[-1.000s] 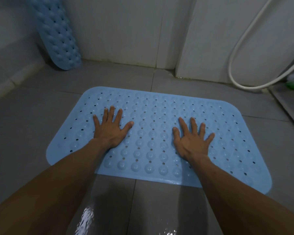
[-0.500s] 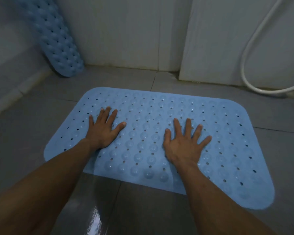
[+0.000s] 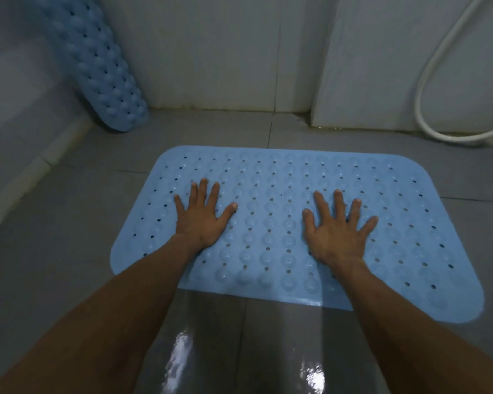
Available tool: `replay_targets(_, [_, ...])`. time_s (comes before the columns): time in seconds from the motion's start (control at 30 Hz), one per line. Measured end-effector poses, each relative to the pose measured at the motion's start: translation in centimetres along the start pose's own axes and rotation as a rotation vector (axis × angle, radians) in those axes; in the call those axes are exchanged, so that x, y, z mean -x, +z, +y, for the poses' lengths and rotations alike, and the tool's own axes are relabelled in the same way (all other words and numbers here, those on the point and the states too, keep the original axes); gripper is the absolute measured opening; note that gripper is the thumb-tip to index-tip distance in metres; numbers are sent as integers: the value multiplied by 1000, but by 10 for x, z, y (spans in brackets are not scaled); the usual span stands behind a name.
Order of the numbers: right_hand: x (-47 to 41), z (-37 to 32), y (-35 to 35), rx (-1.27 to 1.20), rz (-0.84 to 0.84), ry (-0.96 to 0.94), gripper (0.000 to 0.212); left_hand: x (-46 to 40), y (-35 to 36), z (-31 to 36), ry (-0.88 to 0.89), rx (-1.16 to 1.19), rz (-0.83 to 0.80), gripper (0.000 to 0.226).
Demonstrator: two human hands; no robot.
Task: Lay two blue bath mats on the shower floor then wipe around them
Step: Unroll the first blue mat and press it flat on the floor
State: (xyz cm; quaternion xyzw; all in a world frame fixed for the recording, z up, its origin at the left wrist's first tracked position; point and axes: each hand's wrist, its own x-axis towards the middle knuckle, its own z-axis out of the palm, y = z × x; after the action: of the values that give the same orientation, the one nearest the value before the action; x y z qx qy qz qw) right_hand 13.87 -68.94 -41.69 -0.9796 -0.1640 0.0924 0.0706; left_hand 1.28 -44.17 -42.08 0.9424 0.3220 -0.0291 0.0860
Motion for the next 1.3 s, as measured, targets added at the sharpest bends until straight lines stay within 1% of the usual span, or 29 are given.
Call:
replay_targets(0.1, [0, -3, -10, 48, -103, 33, 64, -1, -8, 0, 17, 10, -88, 84])
replay_targets(0.23, [-5, -17, -31, 88, -258, 91, 62, -8, -20, -1, 25, 9, -253, 87])
replay_targets(0.33, [-13, -34, -51, 156, -370, 158, 66, -15, -29, -1, 25, 0, -386, 88])
replay_targets(0.4, [-17, -48, -62, 220, -397, 176, 68, -18, -37, -2, 54, -38, -451, 88])
replay_targets(0.43, [-19, -57, -64, 251, -384, 178, 69, -20, -42, -4, 83, -63, -444, 88])
replay_targets(0.47, [-21, -67, -65, 274, -359, 178, 68, -23, -47, -5, 122, -81, -391, 86])
replay_targets(0.57, [-31, -99, -64, 248, -235, 134, 65, -35, -61, -16, 191, -44, -84, 70])
replay_targets(0.6, [-36, -109, -62, 209, -168, 80, 62, -40, -62, -21, 197, -28, -2, 66])
replay_targets(0.63, [-42, -118, -60, 164, -104, 11, 61, -46, -62, -27, 209, -16, 47, 62])
replay_targets(0.7, [-55, -137, -55, 105, -39, -144, 59, -61, -61, -39, 240, 0, 61, 62])
replay_targets(0.77, [-69, -156, -47, 89, -34, -274, 59, -76, -58, -50, 259, 2, 25, 64])
replay_targets(0.87, [-91, -177, -31, 64, -28, -367, 60, -99, -49, -54, 250, -2, -1, 68])
replay_targets(1.03, [-116, -189, 4, -3, 28, -280, 62, -127, -31, -40, 200, 81, 10, 68])
replay_targets(1.13, [-118, -187, 19, -6, 63, -239, 65, -130, -13, -36, 191, 74, 49, 69])
replay_targets(1.2, [-120, -189, 21, -3, 45, -228, 65, -132, -5, -37, 189, 57, 126, 70])
replay_targets(1.3, [-118, -193, 19, -22, 49, -201, 66, -129, -1, -39, 225, 57, 299, 67])
